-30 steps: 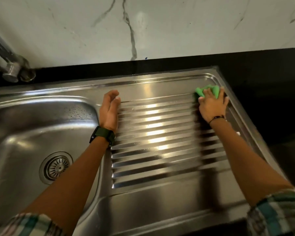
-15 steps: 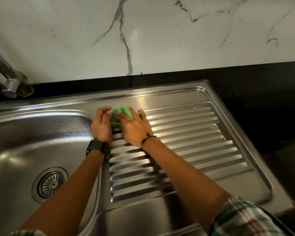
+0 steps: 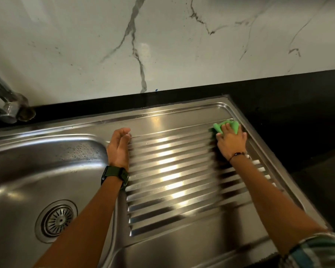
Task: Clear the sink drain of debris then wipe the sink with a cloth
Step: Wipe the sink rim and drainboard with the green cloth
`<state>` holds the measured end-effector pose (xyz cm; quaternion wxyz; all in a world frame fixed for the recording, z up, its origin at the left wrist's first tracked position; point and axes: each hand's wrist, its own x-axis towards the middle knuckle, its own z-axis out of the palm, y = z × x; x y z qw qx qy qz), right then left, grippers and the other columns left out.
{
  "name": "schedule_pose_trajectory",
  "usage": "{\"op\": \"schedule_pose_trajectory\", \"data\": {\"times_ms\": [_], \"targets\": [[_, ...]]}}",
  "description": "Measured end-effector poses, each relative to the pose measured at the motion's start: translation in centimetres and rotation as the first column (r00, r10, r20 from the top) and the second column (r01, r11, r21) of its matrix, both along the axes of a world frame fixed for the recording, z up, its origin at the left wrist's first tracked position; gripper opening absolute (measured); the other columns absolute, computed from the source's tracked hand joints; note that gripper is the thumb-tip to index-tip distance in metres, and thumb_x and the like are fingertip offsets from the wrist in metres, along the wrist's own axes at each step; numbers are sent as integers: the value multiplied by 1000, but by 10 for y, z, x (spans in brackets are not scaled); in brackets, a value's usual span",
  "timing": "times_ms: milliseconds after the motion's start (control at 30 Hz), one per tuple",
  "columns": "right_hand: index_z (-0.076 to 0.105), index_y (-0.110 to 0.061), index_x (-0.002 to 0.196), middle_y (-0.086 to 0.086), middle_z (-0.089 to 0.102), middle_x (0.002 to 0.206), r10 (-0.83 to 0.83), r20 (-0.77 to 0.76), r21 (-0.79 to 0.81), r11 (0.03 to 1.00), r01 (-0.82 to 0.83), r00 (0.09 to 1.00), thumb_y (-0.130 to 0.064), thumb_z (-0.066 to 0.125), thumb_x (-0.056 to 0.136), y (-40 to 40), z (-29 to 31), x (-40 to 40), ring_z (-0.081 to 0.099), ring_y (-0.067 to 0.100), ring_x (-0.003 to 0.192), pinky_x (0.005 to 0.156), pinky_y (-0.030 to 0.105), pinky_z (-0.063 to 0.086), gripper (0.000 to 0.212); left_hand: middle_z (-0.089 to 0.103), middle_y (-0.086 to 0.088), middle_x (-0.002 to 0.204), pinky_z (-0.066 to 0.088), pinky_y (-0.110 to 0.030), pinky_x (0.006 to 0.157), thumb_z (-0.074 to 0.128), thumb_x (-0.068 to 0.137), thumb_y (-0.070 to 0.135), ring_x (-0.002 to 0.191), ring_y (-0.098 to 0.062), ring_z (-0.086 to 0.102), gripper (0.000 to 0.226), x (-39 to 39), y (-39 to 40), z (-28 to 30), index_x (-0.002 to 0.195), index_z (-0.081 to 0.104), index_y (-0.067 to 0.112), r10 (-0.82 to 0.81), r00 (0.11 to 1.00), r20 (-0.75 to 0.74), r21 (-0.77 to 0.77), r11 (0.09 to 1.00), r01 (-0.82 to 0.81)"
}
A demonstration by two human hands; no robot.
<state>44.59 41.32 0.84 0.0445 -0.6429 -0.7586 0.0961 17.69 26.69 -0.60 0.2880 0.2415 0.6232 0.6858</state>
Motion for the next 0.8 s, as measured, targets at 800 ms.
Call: {"op": "schedule_pose_trajectory", "data": {"times_ms": [800], "targets": [[21,-29,146,-6,14,157,-19,83,-81,996,26,996,-31,32,98,-4,11,46,-1,26,146,117,50,-2,49,58,7,90,42,-39,94,47,90,7,95,-19,51,21,4,-15,1,85,60,23,-76,997,11,-2,997,76]]}}
